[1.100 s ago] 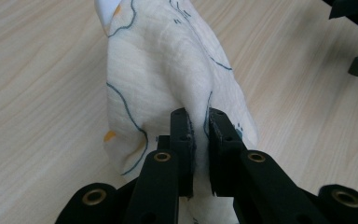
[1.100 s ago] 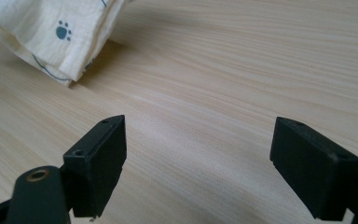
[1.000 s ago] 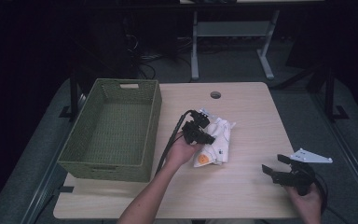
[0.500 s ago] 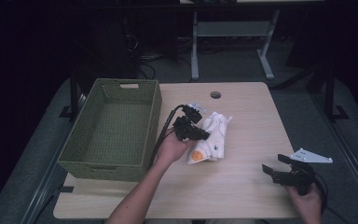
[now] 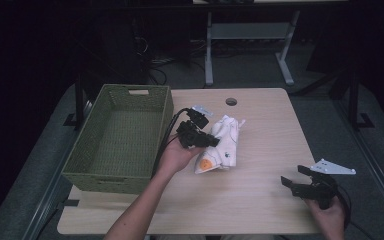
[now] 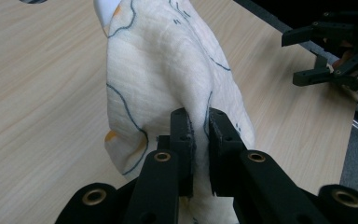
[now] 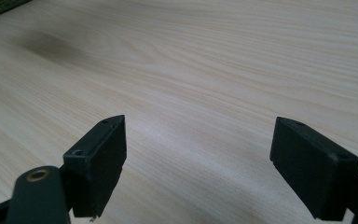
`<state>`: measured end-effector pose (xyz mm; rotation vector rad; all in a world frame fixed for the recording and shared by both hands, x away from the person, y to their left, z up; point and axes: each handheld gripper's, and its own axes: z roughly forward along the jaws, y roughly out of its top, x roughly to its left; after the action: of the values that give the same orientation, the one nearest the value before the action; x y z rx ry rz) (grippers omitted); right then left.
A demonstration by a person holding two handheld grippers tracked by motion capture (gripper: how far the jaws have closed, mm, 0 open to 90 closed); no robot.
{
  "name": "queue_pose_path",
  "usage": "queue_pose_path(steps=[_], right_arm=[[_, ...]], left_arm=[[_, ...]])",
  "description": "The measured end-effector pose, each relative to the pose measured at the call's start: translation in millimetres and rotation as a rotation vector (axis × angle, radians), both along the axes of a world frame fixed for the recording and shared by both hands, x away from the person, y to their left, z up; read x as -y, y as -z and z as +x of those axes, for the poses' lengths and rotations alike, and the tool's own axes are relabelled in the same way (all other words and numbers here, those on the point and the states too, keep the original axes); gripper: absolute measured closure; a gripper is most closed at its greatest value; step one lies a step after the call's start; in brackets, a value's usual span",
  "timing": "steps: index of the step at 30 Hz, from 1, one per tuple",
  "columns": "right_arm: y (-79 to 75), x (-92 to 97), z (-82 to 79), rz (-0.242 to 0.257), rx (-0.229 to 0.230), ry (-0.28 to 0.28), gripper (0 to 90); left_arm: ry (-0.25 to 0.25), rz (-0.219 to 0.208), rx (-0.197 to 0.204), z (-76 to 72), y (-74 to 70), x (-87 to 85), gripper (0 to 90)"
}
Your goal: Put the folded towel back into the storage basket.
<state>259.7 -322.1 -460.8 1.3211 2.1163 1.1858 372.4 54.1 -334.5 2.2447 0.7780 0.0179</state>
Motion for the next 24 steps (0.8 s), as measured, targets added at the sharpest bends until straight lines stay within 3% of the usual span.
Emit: queue_pose_path(steps=[24], right_arm=[[0.4, -0.9, 0.6, -0.007, -0.003, 0.006, 17.7]], left_arm=[[-0.015, -0.027, 0.019, -3.7, -29.4, -34.9, 82.7]])
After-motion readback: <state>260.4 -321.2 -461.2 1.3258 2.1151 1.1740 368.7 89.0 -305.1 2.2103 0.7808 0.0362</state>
